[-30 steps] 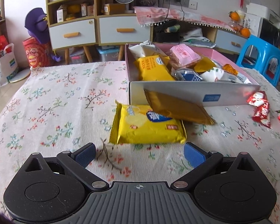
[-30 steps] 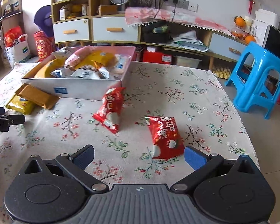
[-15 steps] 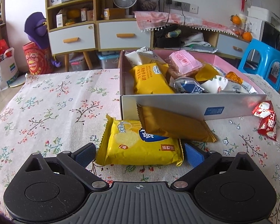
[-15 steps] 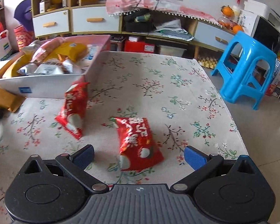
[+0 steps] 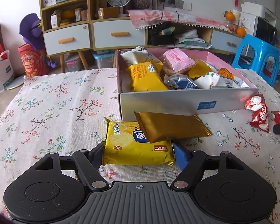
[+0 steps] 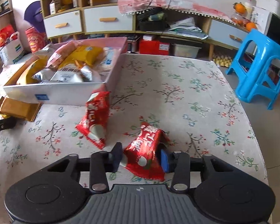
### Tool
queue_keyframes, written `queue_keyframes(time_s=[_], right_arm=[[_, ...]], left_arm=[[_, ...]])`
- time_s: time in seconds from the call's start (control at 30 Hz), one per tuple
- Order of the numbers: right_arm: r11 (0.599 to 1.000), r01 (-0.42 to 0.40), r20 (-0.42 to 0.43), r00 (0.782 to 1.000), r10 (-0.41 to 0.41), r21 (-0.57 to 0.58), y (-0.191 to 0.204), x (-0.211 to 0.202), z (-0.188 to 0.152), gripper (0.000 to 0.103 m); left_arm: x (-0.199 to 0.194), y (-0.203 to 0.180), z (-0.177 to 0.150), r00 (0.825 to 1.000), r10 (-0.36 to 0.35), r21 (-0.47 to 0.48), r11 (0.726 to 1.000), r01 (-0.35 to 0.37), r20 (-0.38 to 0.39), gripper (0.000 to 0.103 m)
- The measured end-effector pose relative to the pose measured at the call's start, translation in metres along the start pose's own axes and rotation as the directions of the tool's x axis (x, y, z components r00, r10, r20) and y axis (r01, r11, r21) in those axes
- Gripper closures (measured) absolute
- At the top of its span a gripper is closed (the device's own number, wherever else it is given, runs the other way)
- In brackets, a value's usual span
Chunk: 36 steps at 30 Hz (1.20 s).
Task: Organize snacks
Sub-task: 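Grasp the yellow biscuit pack with the left tool while the right tool grasps a red candy pack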
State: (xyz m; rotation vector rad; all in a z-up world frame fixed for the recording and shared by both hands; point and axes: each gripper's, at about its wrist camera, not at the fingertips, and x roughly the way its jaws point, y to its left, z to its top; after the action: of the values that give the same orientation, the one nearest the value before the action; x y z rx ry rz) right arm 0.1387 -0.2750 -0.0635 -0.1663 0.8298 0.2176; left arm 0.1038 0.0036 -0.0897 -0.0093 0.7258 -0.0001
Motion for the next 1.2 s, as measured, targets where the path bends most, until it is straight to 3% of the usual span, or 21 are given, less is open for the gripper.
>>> queue_keyframes(time_s=[0.37, 0.83, 1.2], right_arm=[[1.000, -0.020, -0.061, 0.998, 0.021, 0.013, 0.015, -0.002, 0.005, 0.077], [0.994, -0.056, -0.156, 0.985, 0.070, 0.092, 0.036, -0.006, 0.013, 0.077], [0.976, -0.125, -0.180, 0.971, 0.157, 0.178, 0.038, -0.023, 0.011, 0.077]], left_arm=[[-0.015, 0.011, -0.007, 0.999, 0.002, 0.000, 1.000, -0.002, -0.040, 0.030], [-0.022, 0.043, -0.004, 0.992, 0.076, -0.058, 0.995, -0.082, -0.101, 0.030], [-0.036, 0.049, 0.009, 0.995, 0.022, -0.099, 0.995, -0.032, -0.095, 0.030]])
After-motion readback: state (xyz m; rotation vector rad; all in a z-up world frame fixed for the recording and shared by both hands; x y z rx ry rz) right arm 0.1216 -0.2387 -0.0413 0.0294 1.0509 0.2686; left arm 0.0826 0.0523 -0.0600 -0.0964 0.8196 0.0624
